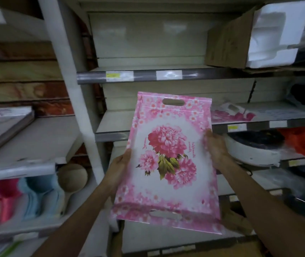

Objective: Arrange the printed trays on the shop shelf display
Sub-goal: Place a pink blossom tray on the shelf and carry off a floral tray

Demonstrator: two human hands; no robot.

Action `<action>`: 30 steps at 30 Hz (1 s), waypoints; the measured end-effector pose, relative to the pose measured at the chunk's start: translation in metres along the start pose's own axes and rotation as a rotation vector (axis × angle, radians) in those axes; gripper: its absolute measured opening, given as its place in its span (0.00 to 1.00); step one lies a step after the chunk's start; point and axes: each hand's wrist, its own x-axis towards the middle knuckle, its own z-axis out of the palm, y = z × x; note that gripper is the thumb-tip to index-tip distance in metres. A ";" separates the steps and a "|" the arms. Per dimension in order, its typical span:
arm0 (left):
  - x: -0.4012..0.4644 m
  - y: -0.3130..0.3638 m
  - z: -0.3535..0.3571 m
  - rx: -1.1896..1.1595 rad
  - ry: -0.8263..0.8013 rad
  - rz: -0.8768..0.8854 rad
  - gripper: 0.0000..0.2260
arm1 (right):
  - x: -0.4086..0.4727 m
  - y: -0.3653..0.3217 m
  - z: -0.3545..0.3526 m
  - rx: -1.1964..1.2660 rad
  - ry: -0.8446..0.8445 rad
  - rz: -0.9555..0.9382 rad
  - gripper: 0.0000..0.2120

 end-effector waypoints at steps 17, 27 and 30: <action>-0.133 -0.018 -0.195 0.107 0.495 0.003 0.25 | -0.125 -0.030 0.230 -0.135 -0.400 -0.061 0.27; -0.203 -0.022 -0.334 0.119 0.725 0.007 0.27 | -0.228 -0.056 0.366 -0.080 -0.586 -0.090 0.22; -0.218 -0.027 -0.377 0.096 0.746 0.021 0.29 | -0.255 -0.062 0.404 -0.066 -0.663 -0.109 0.21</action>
